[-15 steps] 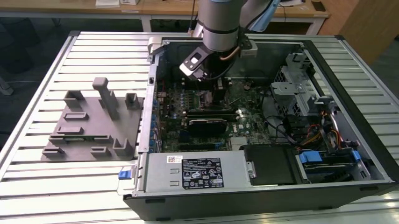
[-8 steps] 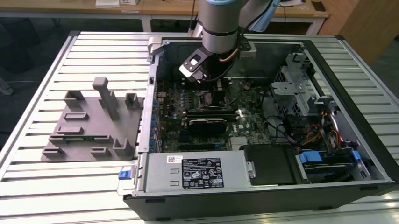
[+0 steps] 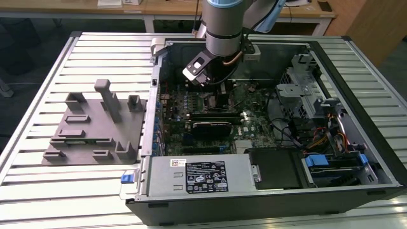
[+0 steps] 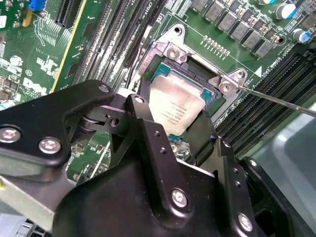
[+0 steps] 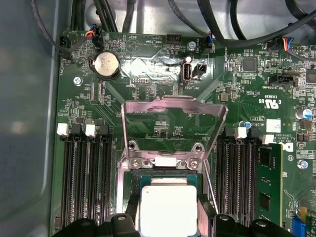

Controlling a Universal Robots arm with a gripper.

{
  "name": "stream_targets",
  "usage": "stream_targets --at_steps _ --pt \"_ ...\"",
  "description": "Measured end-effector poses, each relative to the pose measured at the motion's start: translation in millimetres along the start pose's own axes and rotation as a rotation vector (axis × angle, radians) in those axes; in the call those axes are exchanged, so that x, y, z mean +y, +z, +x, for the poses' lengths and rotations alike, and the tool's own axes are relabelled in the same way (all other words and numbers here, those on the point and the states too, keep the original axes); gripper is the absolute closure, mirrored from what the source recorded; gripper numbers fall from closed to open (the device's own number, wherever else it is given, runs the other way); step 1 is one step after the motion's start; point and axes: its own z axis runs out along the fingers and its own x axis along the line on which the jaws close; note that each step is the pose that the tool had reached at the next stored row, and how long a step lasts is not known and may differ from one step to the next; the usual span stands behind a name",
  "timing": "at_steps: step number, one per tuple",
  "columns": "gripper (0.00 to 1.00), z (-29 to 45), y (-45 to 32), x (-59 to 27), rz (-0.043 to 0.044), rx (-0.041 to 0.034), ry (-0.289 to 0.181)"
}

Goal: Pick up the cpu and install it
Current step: 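Place the cpu into insertion slot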

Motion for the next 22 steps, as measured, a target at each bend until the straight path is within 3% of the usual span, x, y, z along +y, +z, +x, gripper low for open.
stream_targets --at_steps 22 --pt "0.46 0.4 3.5 -0.1 0.0002 0.0021 0.004"
